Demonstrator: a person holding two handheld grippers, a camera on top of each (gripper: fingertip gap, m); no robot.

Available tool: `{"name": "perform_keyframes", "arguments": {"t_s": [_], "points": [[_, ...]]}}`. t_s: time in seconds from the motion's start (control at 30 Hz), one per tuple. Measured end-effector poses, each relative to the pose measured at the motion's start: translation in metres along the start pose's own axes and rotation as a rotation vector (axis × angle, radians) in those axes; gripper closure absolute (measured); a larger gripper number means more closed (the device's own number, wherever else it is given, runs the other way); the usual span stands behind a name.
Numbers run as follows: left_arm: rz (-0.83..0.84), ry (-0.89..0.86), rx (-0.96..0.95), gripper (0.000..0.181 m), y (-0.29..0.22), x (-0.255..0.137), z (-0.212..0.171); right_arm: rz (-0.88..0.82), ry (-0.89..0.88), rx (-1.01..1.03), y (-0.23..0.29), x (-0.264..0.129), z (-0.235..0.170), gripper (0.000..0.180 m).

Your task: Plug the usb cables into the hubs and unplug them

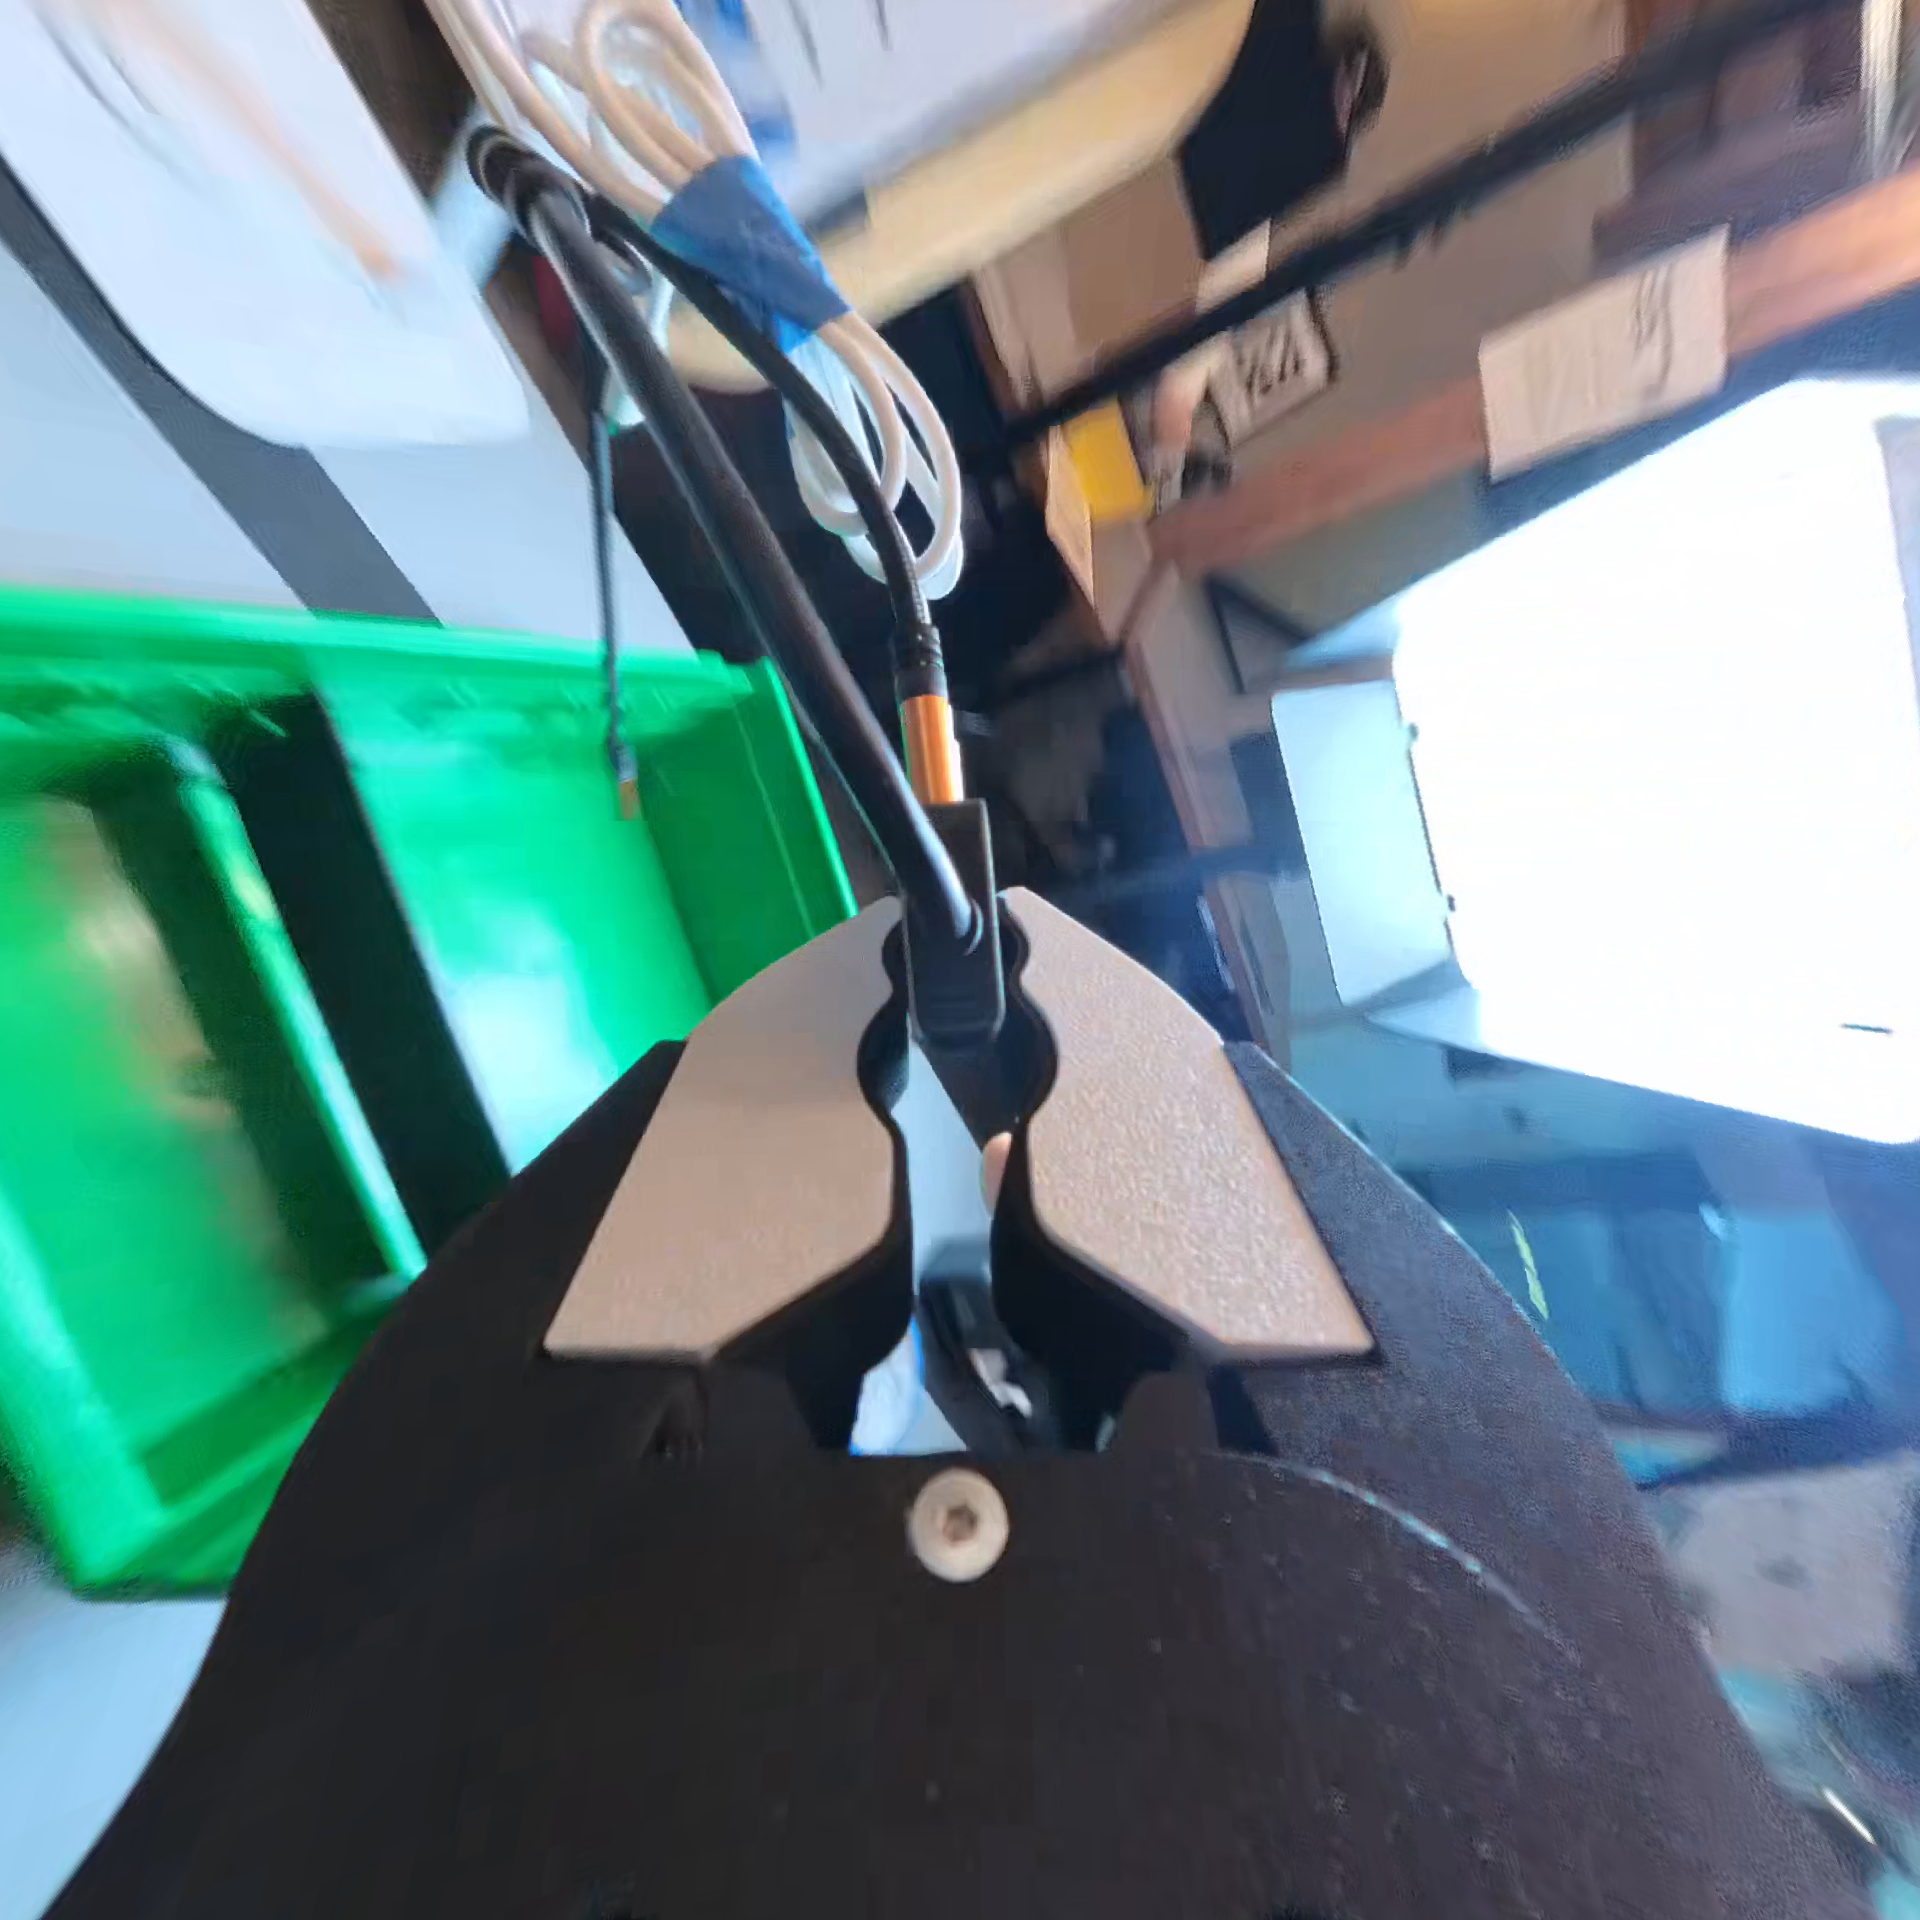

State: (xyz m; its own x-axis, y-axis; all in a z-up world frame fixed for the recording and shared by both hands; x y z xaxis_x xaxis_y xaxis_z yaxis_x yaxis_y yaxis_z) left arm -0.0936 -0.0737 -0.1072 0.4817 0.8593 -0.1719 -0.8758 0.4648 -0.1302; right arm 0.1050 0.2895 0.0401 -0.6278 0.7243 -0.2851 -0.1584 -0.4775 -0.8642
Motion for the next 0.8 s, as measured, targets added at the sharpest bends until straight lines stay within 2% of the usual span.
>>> {"name": "perform_keyframes", "arguments": {"t_s": [0.03, 0.13, 0.3, 0.47, 0.67, 0.8], "points": [[0.010, 0.007, 0.032, 0.159, -0.001, 0.000, 0.000, -0.010, 0.074, -0.035, -0.006, 0.015, -0.011, 0.167], [0.019, 0.021, 0.078, 0.159, -0.004, 0.000, -0.001, 0.037, 0.234, -0.109, 0.000, 0.053, -0.035, 0.168], [0.016, 0.034, 0.076, 0.159, -0.005, 0.003, -0.006, 0.243, 0.414, -0.182, 0.061, 0.109, -0.060, 0.168], [0.015, 0.075, 0.076, 0.160, -0.004, 0.009, -0.016, 0.439, 0.523, -0.068, 0.112, 0.143, -0.089, 0.167], [-0.006, 0.118, 0.087, 0.160, -0.008, 0.017, -0.027, 0.649, 0.403, 0.183, 0.115, 0.132, -0.074, 0.130], [-0.009, 0.122, 0.083, 0.159, -0.009, 0.019, -0.029, 0.683, 0.230, 0.299, 0.094, 0.104, -0.046, 0.127]]}}
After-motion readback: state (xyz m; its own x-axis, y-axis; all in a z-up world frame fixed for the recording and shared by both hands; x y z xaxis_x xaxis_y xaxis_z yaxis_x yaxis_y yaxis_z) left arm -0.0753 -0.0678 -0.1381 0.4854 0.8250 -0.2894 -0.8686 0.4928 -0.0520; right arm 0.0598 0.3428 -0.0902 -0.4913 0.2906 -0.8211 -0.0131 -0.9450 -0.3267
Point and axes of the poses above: each gripper's, where its closed fingertips meet, x out along the fingers, z out of its top, y = z × x across the jaws, the point moved 3 cm from there along -x, back along the fingers
